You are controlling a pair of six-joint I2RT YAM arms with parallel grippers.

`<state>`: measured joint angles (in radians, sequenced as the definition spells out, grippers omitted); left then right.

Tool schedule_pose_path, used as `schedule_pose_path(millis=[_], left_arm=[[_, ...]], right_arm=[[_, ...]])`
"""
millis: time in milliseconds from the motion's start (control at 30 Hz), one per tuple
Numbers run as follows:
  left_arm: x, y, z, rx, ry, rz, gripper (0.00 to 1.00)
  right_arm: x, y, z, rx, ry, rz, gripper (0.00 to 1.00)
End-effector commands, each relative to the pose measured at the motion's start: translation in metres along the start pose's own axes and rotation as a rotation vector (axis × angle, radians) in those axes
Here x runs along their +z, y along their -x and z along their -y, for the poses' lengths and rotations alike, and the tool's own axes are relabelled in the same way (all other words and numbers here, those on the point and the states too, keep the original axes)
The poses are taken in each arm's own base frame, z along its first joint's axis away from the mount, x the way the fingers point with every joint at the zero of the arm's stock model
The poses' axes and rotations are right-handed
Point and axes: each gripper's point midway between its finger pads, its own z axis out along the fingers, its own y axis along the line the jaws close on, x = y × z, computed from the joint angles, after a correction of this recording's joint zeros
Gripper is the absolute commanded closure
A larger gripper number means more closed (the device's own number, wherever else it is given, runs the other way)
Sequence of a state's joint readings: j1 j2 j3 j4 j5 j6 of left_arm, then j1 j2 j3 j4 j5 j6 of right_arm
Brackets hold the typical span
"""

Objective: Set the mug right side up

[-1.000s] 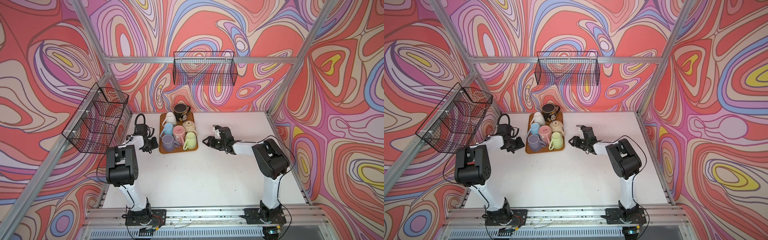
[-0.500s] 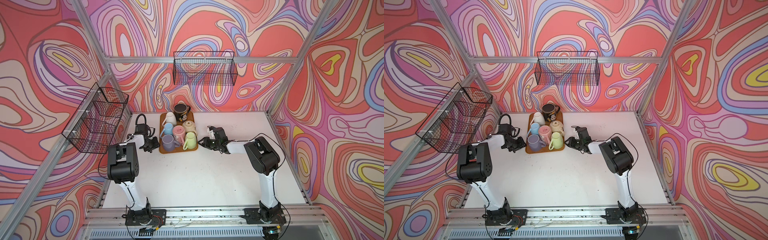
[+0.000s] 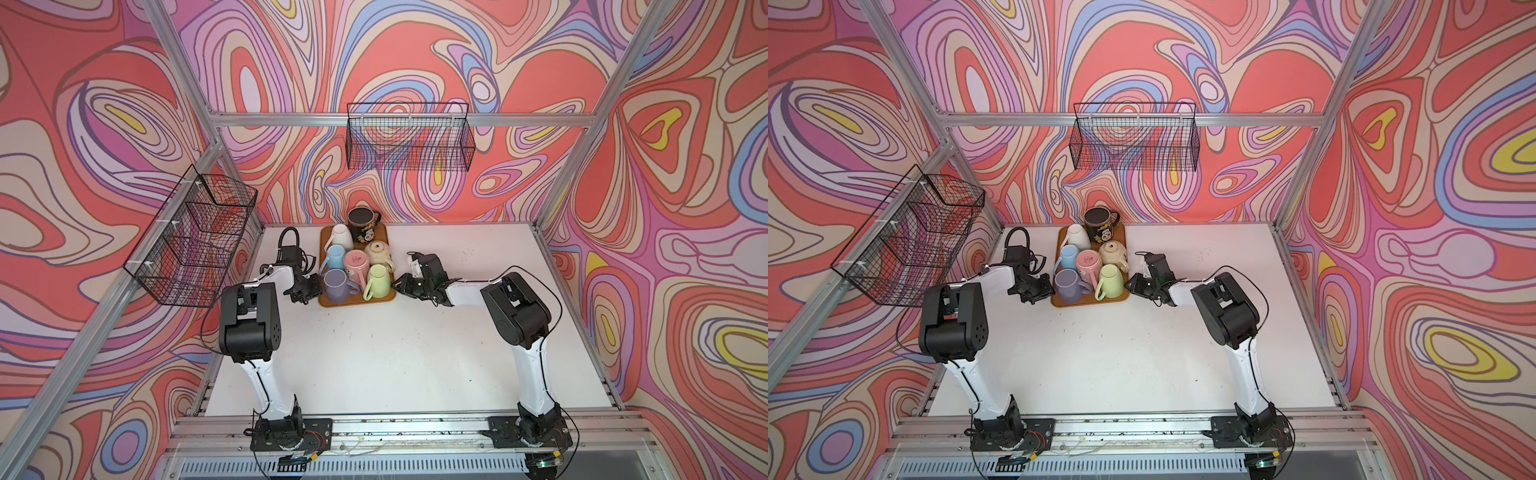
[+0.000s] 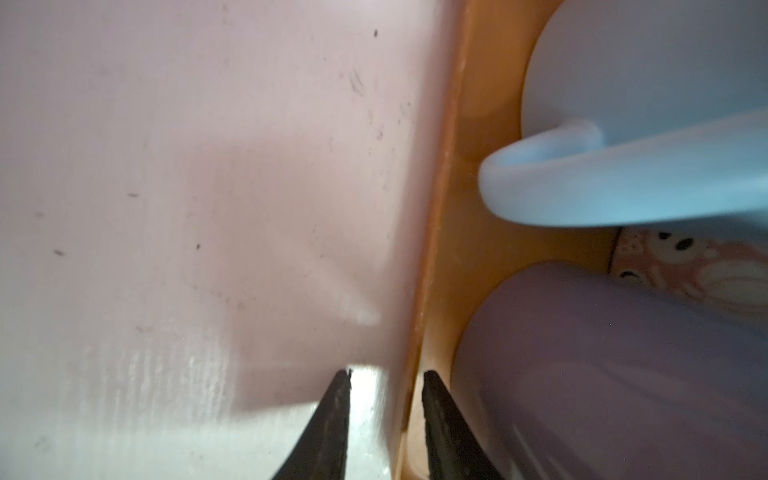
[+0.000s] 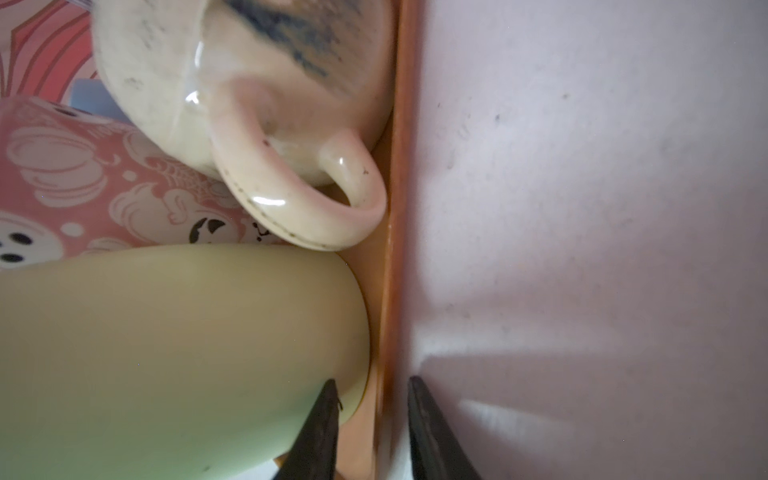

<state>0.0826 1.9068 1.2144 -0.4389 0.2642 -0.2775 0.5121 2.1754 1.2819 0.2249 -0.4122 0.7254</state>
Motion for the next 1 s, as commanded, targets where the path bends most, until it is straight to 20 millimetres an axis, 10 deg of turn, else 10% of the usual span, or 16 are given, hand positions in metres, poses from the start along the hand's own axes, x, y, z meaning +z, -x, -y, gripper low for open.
schedule_pose_path(millis=[0,967], left_arm=[[0.003,-0.009,-0.004,-0.001,0.054,-0.046,0.7],[0.007,-0.038,0.017,0.023,0.093,-0.107,1.0]], right_arm=[[0.013,-0.016,0.012,0.007,-0.078,-0.031,0.73],[0.023,-0.03,0.023,-0.066,-0.286,-0.055,1.0]])
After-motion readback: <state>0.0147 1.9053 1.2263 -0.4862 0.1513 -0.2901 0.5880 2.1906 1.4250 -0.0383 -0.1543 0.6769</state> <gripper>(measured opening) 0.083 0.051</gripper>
